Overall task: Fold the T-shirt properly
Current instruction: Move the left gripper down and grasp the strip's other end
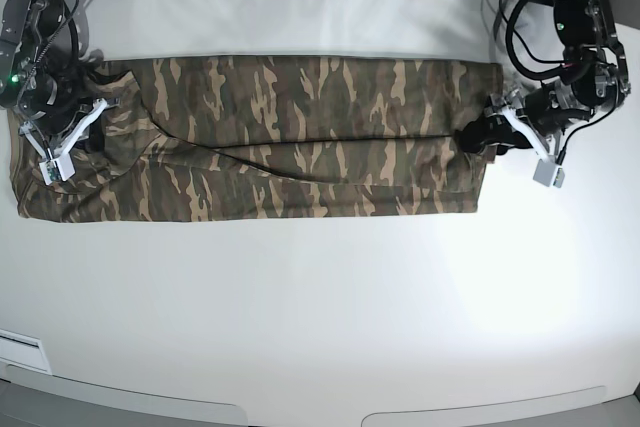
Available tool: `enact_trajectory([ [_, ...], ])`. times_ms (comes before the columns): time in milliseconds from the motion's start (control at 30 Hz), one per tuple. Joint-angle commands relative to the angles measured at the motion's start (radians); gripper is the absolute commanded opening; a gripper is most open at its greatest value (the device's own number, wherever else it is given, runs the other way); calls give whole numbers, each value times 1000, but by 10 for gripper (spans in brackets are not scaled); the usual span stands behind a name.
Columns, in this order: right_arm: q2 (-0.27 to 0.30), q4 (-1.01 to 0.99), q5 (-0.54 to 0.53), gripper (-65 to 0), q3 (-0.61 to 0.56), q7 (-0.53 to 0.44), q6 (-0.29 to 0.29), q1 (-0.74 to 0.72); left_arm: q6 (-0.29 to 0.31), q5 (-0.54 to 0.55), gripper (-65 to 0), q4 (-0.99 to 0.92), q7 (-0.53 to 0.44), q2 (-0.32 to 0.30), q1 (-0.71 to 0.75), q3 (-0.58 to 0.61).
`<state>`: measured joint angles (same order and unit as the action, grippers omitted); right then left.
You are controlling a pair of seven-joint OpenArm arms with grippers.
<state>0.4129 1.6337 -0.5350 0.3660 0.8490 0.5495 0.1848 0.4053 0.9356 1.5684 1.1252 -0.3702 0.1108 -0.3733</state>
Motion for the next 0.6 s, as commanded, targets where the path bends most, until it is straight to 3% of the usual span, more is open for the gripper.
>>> enact_trajectory([
  [0, 19, 13, -11, -650, 7, 2, 0, -11, -5, -40, -298, 0, 39, -2, 5, 2],
  [267, 19, 13, -12, -650, 7, 5, 0, -11, -6, -43, -298, 0, 27, 82, 5, 2],
  [367, 19, 13, -11, -650, 7, 10, 1, -11, -33, -48, -320, 0, -16, 107, 5, 2],
  [433, 19, 13, -12, -650, 7, 10, 1, -11, -64, -80, -444, 0, -49, 114, 1, 2],
  [500, 19, 13, -15, -650, 7, 11, 1, -11, -106, -136, -650, 0, -57, 119, -10, 2],
  [567, 19, 13, -19, -650, 7, 12, 19, -11, -111, -159, -650, 0, -61, 118, -21, -1],
])
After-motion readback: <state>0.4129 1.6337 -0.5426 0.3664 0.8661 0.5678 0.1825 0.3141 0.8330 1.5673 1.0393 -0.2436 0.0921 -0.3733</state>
